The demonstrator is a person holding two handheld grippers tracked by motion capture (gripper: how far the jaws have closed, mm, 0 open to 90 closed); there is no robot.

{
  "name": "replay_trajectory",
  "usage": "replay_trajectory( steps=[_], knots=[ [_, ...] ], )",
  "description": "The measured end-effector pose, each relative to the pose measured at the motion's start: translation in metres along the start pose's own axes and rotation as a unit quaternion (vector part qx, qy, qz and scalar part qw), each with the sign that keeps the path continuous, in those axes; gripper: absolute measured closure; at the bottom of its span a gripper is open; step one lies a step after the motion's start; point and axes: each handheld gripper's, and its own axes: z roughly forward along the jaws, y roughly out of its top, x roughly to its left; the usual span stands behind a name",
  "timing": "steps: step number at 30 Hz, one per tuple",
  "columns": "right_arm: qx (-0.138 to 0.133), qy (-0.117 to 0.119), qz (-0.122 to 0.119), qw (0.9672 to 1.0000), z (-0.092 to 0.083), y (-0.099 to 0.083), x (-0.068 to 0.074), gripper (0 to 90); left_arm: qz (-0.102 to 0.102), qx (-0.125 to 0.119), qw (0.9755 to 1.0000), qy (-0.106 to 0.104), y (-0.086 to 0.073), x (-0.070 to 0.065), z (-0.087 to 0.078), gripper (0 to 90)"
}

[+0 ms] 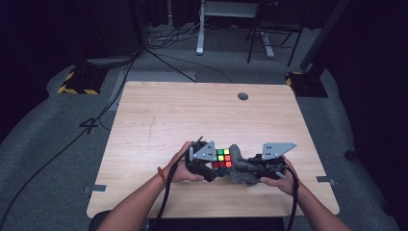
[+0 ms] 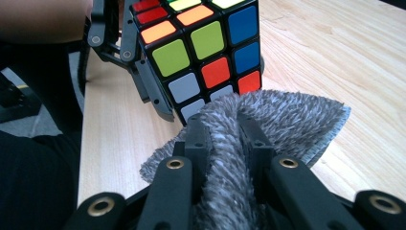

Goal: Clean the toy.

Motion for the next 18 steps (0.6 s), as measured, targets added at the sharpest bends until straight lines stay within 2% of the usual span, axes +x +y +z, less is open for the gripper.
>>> replay_trajectory(
  steps=[3, 5, 7, 9, 11, 13, 15, 18],
  knots=[
    [-0.001, -0.001, 0.0, 1.0, -0.001, 0.0, 0.0, 77.4, 0.003, 0.004, 1.0, 0.003, 0.0, -0.001, 0.001, 32.1],
    [0.004, -0.007, -0.01, 0.9999, -0.003, 0.002, 0.001, 77.4, 0.006, 0.014, 0.9999, 0.003, 0.001, -0.002, 0.003, 32.6],
    [-0.008, -0.001, -0.008, 0.9999, -0.007, 0.004, 0.002, 77.4, 0.009, 0.024, 0.9997, -0.001, 0.0, -0.001, 0.004, 32.8],
    [-0.008, -0.003, -0.01, 0.9999, -0.008, 0.004, 0.002, 77.4, 0.001, 0.032, 0.9995, -0.005, -0.002, -0.001, 0.007, 32.9],
    [-0.036, 0.004, -0.006, 0.9993, -0.014, 0.006, 0.003, 77.4, 0.006, 0.041, 0.9991, -0.005, -0.004, -0.001, 0.01, 33.0],
    [-0.05, 0.007, -0.01, 0.9987, -0.018, 0.009, 0.003, 77.4, 0.006, 0.034, 0.9994, -0.009, -0.004, -0.003, 0.012, 33.0],
    [-0.046, -0.004, -0.016, 0.9988, -0.017, 0.01, 0.004, 77.4, 0.011, 0.033, 0.9994, -0.008, -0.002, -0.004, 0.011, 33.0],
    [-0.025, -0.027, -0.007, 0.9993, -0.011, 0.007, -0.001, 77.4, 0.016, 0.016, 0.9996, -0.016, 0.001, -0.007, 0.008, 33.1]
  ],
)
